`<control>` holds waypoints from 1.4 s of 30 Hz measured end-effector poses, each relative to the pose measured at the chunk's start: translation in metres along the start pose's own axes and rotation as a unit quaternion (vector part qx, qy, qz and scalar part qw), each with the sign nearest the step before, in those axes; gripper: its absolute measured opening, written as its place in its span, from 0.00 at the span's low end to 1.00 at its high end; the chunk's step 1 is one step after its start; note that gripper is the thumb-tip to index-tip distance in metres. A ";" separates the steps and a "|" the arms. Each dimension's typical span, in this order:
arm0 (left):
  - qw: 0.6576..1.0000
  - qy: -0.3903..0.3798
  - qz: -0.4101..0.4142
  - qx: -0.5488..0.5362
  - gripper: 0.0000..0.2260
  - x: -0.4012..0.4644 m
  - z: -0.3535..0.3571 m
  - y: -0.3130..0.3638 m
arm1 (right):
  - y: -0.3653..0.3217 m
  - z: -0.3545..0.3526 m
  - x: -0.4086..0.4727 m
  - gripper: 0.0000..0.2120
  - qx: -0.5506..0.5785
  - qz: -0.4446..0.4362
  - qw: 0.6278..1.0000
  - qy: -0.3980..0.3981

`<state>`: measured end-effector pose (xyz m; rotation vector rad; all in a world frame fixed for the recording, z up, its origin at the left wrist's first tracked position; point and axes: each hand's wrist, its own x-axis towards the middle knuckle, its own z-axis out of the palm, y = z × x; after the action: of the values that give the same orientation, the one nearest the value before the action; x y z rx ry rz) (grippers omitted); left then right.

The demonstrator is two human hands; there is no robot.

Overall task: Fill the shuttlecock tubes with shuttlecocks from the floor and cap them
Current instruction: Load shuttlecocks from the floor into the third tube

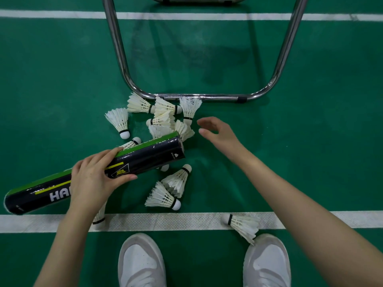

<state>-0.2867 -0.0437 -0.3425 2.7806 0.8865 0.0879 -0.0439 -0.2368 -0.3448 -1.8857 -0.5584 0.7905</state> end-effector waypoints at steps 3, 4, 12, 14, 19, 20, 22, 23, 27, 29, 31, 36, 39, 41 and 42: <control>1.000 -0.005 -0.009 -0.002 0.41 -0.001 0.003 -0.003 | 0.002 0.010 0.016 0.17 -0.058 0.000 0.998 -0.018; 1.000 -0.006 -0.011 -0.003 0.41 -0.002 0.003 -0.004 | 0.002 0.015 0.019 0.18 -0.066 0.004 0.998 -0.022; 1.000 -0.005 -0.006 -0.007 0.40 0.001 0.004 -0.006 | 0.009 0.044 0.022 0.13 -0.127 0.033 0.991 -0.013; 1.000 -0.004 -0.004 -0.007 0.40 0.002 0.003 -0.008 | 0.006 0.042 0.017 0.11 -0.116 0.035 0.993 -0.008; 1.000 0.004 -0.005 -0.005 0.39 0.003 0.003 -0.007 | 0.003 0.022 0.001 0.10 -0.070 0.017 0.996 0.048; 1.000 0.004 -0.005 -0.006 0.39 0.003 0.003 -0.006 | 0.001 0.018 -0.003 0.09 -0.066 0.009 0.996 0.056; 1.000 0.002 -0.004 -0.004 0.39 0.004 0.003 -0.005 | -0.003 0.011 -0.013 0.08 -0.056 0.004 0.995 0.078; 1.000 0.001 -0.005 -0.003 0.39 0.004 0.003 -0.005 | -0.005 0.009 -0.018 0.07 -0.059 0.004 0.994 0.092; 1.000 0.002 -0.005 0.009 0.40 0.004 0.004 -0.002 | -0.010 0.004 -0.033 0.04 -0.031 0.034 0.992 0.114; 1.000 0.003 -0.002 0.008 0.41 0.004 0.005 0.002 | -0.013 0.006 -0.041 0.02 0.035 0.045 0.995 0.080; 1.000 0.003 0.001 0.006 0.42 0.004 0.006 0.007 | -0.015 0.012 -0.046 0.04 0.077 0.042 0.996 0.031; 1.000 0.002 0.008 0.002 0.41 0.006 0.006 0.014 | -0.018 0.022 -0.051 0.07 0.142 0.033 0.989 -0.022; 1.000 0.002 0.013 0.000 0.40 0.006 0.006 0.021 | -0.019 0.023 -0.051 0.09 0.152 0.035 0.987 -0.037; 1.000 -0.003 0.020 -0.008 0.41 0.005 0.007 0.026 | -0.019 0.025 -0.051 0.09 0.133 0.027 0.990 -0.045; 1.000 -0.006 0.021 -0.012 0.41 0.005 0.008 0.028 | -0.019 0.026 -0.051 0.09 0.121 0.024 0.991 -0.045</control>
<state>-0.2661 -0.0645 -0.3438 2.7753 0.8186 0.0892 -0.0984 -0.2472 -0.3216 -1.6516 -0.4530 0.9352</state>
